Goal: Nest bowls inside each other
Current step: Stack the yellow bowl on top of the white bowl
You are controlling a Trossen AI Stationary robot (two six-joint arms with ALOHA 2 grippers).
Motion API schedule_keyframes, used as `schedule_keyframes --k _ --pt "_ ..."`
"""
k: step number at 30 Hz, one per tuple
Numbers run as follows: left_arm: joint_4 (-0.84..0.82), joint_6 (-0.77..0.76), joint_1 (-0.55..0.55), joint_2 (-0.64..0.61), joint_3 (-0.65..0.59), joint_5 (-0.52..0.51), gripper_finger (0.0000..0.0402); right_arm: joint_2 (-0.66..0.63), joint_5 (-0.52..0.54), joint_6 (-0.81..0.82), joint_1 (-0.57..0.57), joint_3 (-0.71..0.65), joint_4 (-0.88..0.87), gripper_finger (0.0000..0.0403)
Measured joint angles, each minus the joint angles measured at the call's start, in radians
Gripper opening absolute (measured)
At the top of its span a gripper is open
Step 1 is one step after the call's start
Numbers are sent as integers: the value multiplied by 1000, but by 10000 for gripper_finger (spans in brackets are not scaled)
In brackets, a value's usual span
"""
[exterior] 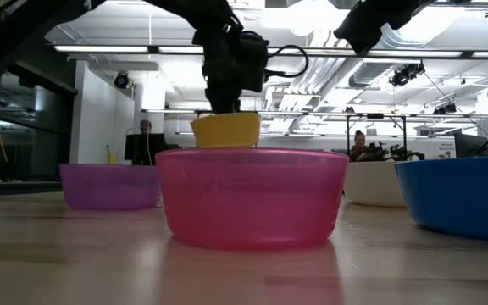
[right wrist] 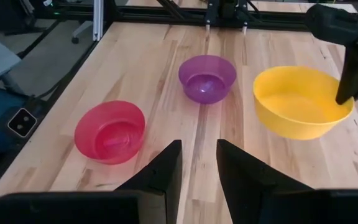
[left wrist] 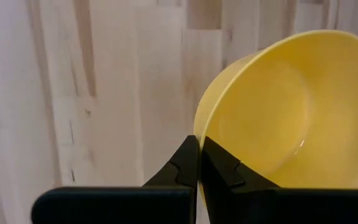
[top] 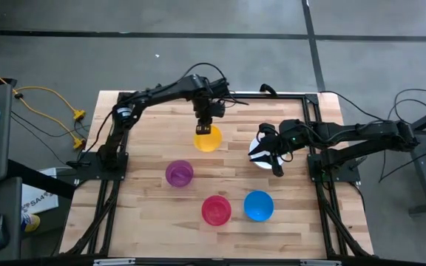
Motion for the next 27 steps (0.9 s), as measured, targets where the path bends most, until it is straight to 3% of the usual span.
schedule_keyframes --k 12,19,27 --pt "-17 -37 -38 9 117 8 0 28 -49 -7 0 -1 59 94" --pt "-31 -102 -41 9 141 32 0 76 -86 -2 0 0 124 94" --pt "-104 -61 -104 9 150 53 0 142 -80 -36 21 0 117 94"
